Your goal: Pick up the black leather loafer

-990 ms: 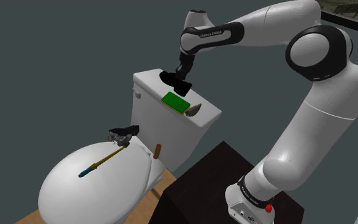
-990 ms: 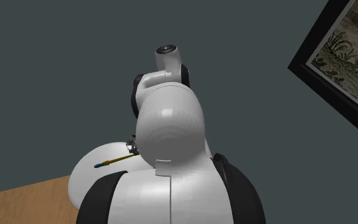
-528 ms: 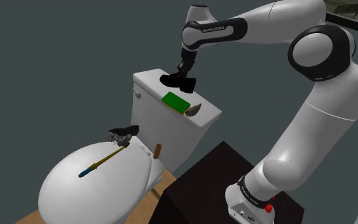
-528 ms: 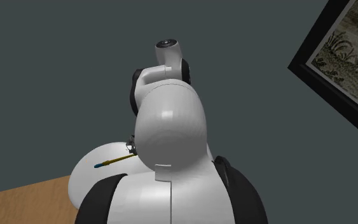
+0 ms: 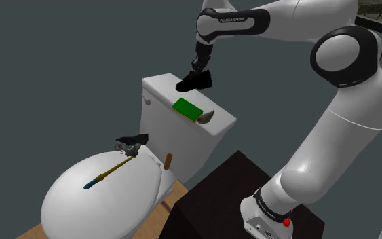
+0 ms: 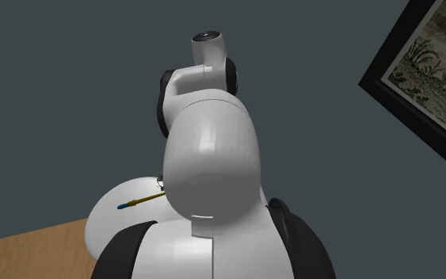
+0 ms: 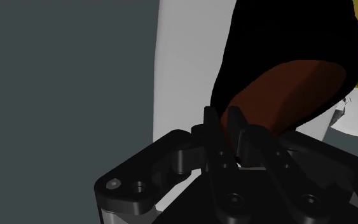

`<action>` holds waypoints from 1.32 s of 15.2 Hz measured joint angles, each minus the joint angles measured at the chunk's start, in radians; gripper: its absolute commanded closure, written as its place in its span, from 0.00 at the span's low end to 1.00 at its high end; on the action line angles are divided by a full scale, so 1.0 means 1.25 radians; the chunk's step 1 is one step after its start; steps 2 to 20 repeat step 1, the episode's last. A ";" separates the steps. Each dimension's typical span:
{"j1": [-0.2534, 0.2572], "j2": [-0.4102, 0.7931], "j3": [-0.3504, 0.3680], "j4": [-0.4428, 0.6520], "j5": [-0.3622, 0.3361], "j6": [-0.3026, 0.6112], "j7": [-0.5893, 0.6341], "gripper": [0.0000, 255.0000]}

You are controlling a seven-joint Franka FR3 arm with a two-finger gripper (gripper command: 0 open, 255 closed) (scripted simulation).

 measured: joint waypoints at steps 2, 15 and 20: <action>0.000 -0.001 0.000 0.005 0.000 -0.006 0.000 1.00; 0.000 -0.001 0.000 0.005 0.000 -0.006 0.000 1.00; 0.000 -0.001 0.000 0.005 0.000 -0.006 0.000 1.00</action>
